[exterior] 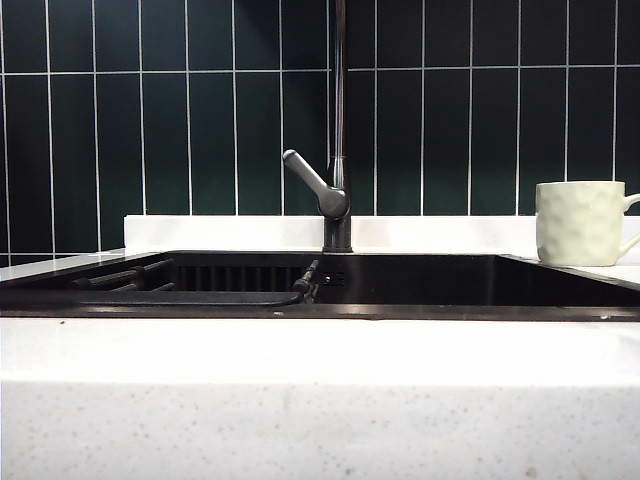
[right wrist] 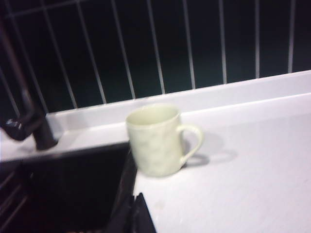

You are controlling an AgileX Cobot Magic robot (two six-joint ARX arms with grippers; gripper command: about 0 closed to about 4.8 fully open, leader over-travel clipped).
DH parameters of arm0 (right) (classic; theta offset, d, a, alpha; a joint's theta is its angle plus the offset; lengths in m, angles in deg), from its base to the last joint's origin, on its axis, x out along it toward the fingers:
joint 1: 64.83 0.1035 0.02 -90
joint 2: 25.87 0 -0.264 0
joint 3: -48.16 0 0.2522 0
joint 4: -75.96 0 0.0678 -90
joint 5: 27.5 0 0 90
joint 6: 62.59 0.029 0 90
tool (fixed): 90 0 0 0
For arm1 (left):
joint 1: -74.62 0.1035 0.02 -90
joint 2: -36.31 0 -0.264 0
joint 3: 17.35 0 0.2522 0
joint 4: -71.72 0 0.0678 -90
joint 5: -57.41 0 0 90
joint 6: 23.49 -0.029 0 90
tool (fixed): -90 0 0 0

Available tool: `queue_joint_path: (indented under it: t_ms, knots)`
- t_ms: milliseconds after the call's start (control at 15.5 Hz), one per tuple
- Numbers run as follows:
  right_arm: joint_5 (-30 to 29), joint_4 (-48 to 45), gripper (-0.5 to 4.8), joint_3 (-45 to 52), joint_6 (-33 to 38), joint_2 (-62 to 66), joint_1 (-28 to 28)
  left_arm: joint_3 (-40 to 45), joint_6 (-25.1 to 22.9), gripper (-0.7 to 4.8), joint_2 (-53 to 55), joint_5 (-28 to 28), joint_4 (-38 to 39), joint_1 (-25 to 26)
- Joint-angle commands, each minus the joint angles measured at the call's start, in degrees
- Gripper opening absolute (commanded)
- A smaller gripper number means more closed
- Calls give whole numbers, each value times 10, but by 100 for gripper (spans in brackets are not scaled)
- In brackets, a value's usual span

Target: Pick up the mug next to the sink, go to the faucet to get some water, pour the water into the sink, and finally put the mug back to its place.

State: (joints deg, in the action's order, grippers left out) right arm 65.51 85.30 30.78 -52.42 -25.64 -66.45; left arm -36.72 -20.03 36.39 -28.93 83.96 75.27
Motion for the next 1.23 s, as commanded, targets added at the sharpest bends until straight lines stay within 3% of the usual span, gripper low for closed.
queue_joint_path:
  t_ms: [65, 323, 581, 839, 968, 1033, 1226]
  knots:
    - [53, 47, -6, -64, 4, 3, 0, -35, -7, -5, 12, 29, -8, -1]
    - [63, 58, -6, -139, 1, 116, 0, -106, -40, -5, 108, 64, -25, -1]
    - [59, 17, -6, -218, -43, 350, -1, -207, -50, -5, 319, 77, -74, -1]
    - [57, -54, -5, -244, -44, 513, -11, -263, -50, -1, 485, 146, -158, -1]
    - [41, -82, 27, -252, -44, 593, -30, -269, -50, 13, 560, 167, -231, -1]
    - [47, -106, 114, -252, -44, 633, -37, -272, -49, 76, 603, 167, -266, -2]
    - [45, -194, 132, -252, -44, 703, -44, -283, -50, 85, 672, 167, -290, -2]
